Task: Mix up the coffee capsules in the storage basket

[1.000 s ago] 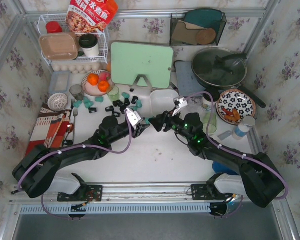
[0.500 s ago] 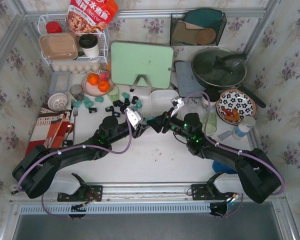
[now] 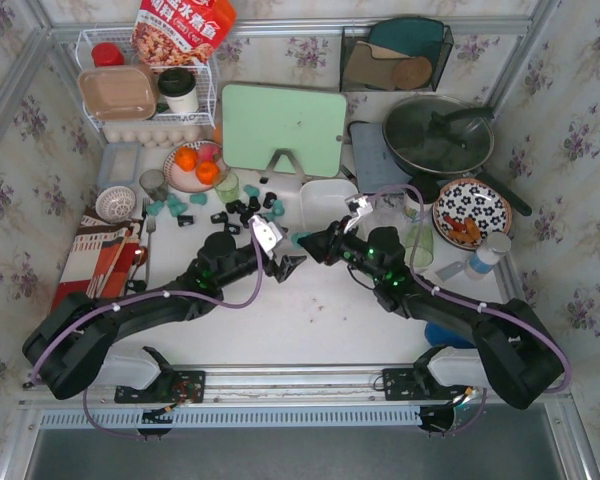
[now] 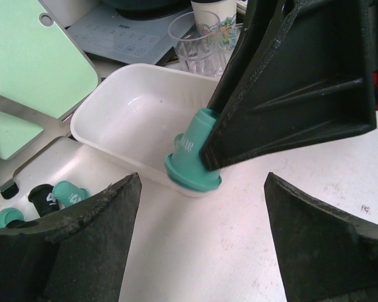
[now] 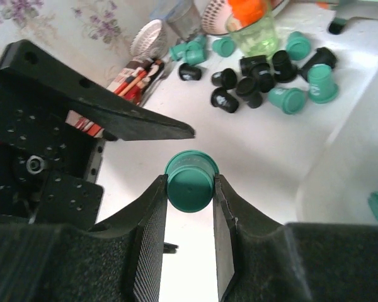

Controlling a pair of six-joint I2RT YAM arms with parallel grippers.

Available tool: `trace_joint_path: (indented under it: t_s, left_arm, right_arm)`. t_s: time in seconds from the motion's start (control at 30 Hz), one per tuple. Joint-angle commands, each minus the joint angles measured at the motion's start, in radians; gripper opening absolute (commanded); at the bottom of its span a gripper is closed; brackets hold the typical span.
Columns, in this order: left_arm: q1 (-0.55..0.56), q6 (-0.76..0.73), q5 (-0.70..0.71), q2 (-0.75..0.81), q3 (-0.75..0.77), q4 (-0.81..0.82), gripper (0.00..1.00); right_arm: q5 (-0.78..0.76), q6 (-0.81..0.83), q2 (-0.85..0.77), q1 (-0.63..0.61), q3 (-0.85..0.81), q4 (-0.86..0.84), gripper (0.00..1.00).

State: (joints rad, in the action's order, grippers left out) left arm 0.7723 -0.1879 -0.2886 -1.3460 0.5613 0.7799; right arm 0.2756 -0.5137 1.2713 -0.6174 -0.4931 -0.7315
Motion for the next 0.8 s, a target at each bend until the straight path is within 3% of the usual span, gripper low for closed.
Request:
trace_joint_path:
  t_s: [0.0, 0.13, 0.23, 0.3, 0.37, 0.5, 0.67, 0.77]
  left_arm:
    - [0.001, -0.004, 0.050, 0.018, -0.002, 0.008, 0.82]
    - [-0.001, 0.025, 0.201, 0.029, -0.001, -0.050, 0.85]
    - [-0.002, 0.053, 0.345, 0.023, 0.026, -0.142, 0.87]
    - [-0.007, 0.083, 0.458, 0.010, 0.043, -0.183, 0.91]
    - [-0.026, 0.139, 0.558, -0.007, 0.071, -0.254, 0.95]
    - [-0.098, 0.286, 0.647, -0.046, 0.168, -0.480, 0.97]
    - [-0.241, 0.461, 0.616, -0.147, 0.277, -0.740, 0.99]
    - [-0.304, 0.472, 0.552, -0.232, 0.361, -0.852, 0.93]
  right_arm:
    - [-0.199, 0.085, -0.032, 0.001, 0.010, 0.060, 0.16]
    - [-0.551, 0.142, -0.062, 0.001, 0.032, 0.132, 0.16]
    - [-0.676, 0.165, -0.046, 0.004, 0.045, 0.129, 0.18]
    - [-0.689, 0.182, -0.018, 0.005, 0.038, 0.118, 0.24]
    - [-0.689, 0.187, 0.024, 0.005, 0.013, 0.134, 0.37]
    - [-0.666, 0.195, 0.109, 0.007, -0.069, 0.242, 0.57]
    - [-0.624, 0.197, 0.146, 0.007, -0.098, 0.268, 0.69]
    - [-0.605, 0.196, 0.138, 0.007, -0.098, 0.270, 0.70]
